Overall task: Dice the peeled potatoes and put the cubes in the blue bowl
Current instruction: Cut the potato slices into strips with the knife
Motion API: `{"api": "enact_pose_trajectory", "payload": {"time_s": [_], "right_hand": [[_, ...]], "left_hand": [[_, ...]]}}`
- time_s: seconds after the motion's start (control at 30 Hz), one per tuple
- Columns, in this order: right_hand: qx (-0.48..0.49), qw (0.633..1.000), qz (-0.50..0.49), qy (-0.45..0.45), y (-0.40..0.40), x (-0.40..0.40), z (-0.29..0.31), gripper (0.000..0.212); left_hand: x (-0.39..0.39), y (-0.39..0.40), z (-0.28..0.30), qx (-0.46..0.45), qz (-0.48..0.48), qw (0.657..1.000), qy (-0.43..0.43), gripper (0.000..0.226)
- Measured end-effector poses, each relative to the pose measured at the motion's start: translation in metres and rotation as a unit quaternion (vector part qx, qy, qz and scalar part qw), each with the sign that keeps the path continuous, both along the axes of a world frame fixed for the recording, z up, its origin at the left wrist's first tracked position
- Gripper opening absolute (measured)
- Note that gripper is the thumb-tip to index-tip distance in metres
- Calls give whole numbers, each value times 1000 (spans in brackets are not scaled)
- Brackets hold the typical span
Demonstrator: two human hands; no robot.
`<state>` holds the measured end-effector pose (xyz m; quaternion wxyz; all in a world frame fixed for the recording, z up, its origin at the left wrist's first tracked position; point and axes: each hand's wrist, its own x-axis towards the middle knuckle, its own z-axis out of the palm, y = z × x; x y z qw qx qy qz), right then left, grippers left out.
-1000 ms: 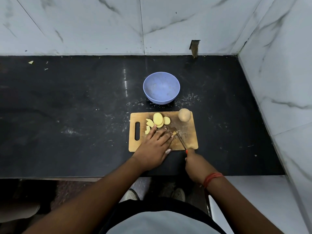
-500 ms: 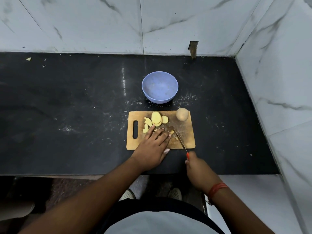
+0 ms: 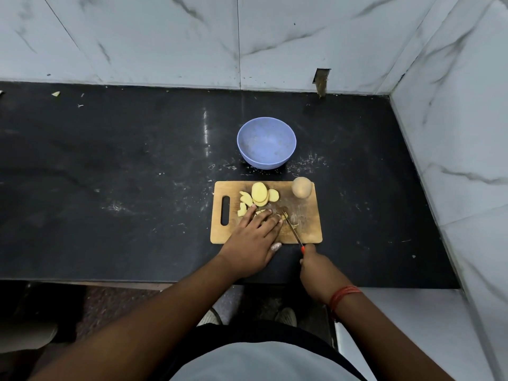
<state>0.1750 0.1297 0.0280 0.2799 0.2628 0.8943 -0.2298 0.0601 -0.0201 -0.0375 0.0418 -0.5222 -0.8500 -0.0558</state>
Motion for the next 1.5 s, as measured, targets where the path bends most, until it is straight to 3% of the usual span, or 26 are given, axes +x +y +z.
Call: {"api": "enact_pose_trajectory", "payload": {"time_s": [0.2, 0.33, 0.4, 0.47, 0.5, 0.6, 0.67, 0.73, 0.9, 1.1, 1.33, 1.5], "right_hand": [[-3, 1000, 1, -18, -5, -9, -3, 36], [-15, 1000, 20, -11, 1, 9, -8, 19], [-54, 999, 10, -2, 10, 15, -8, 7], [-174, 983, -63, 14, 15, 20, -2, 10], [-270, 953, -134, 29, 15, 23, 3, 12], [-500, 803, -316, 71, 14, 33, 20, 14], [-555, 738, -370, 102, 18, 35, 26, 12], [-572, 707, -396, 128, 24, 34, 28, 13], [-558, 711, -399, 156, 35, 34, 28, 19], [-524, 740, -391, 159, 34, 33, 26, 16], [-516, 762, -355, 164, 28, 23, 31, 17], [-509, 766, -352, 172, 31, 22, 32, 16]], "left_hand": [[0, 0, 0, -11, 6, 1000, -6, 57], [1, 2, 2, -16, 13, 1000, -8, 58], [3, 3, 3, -17, 19, 1000, -14, 59], [5, 3, 4, -12, 28, 999, -19, 59], [6, 3, 6, -7, 32, 999, -22, 59], [9, 3, 10, 9, 19, 1000, -22, 58], [12, 9, 13, 17, -31, 999, -13, 57], [13, 20, 14, -1, -87, 996, 0, 58], [0, 21, 14, -73, -84, 993, 28, 63], [-21, 4, 31, -14, -27, 998, 50, 51], [-40, 42, 48, -172, 80, 981, 47, 67], [-49, 45, 56, -126, 74, 989, 30, 63]]}}
